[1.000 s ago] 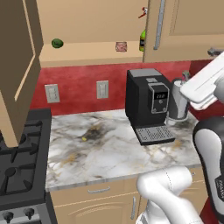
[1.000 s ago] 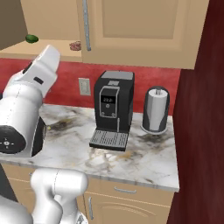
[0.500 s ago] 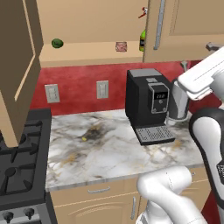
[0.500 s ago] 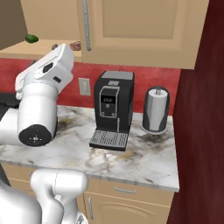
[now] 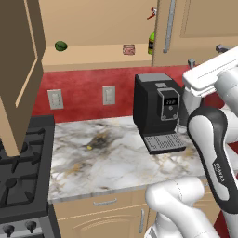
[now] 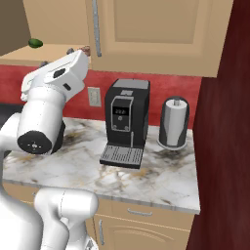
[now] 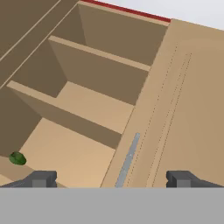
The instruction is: Pick the bar soap and spray from the cabinet and place them on the counter.
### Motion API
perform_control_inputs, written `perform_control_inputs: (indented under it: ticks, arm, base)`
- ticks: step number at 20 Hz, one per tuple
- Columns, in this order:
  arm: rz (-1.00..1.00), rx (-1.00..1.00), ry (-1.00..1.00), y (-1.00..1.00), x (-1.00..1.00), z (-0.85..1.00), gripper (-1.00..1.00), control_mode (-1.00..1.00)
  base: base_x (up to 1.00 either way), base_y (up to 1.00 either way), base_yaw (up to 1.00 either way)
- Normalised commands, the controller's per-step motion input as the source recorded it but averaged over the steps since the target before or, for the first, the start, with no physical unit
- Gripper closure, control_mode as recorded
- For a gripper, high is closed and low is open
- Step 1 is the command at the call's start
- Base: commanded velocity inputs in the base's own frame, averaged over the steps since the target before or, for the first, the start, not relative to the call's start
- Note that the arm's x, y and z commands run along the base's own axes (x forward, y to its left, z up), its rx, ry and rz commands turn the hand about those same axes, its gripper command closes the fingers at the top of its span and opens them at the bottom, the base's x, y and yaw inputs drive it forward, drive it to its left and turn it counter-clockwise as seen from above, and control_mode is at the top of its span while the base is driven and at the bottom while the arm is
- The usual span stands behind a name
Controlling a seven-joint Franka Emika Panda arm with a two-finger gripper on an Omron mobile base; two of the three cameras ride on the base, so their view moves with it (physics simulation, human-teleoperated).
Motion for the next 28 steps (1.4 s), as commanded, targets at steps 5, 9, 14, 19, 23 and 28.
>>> perform_control_inputs:
  ticks: [5, 9, 14, 19, 23, 28]
  arm:
    - [-0.07, 0.23, 0.06, -0.08, 0.26, 0.16, -1.00, -1.00]
    - [-0.02, 0.26, 0.09, -0.13, 0.40, 0.13, -1.00, -1.00]
    - [0.00, 0.16, 0.09, -0.13, 0.20, 0.05, -1.00, -1.00]
    - [0.00, 0.00, 0.03, 0.00, 0.03, 0.00, -1.00, -1.00]
    - [0.00, 0.00, 0.18, 0.00, 0.18, 0.00, -1.00, -1.00]
    - [0.02, 0.02, 0.17, -0.02, 0.27, 0.00, -1.00, -1.00]
  base:
    - [0.00, 0.00, 0.00]
    - [0.00, 0.00, 0.00]
    - [0.00, 0.00, 0.00]
    - [0.00, 0.00, 0.00]
    - [0.00, 0.00, 0.00]
    - [0.00, 0.00, 0.00]
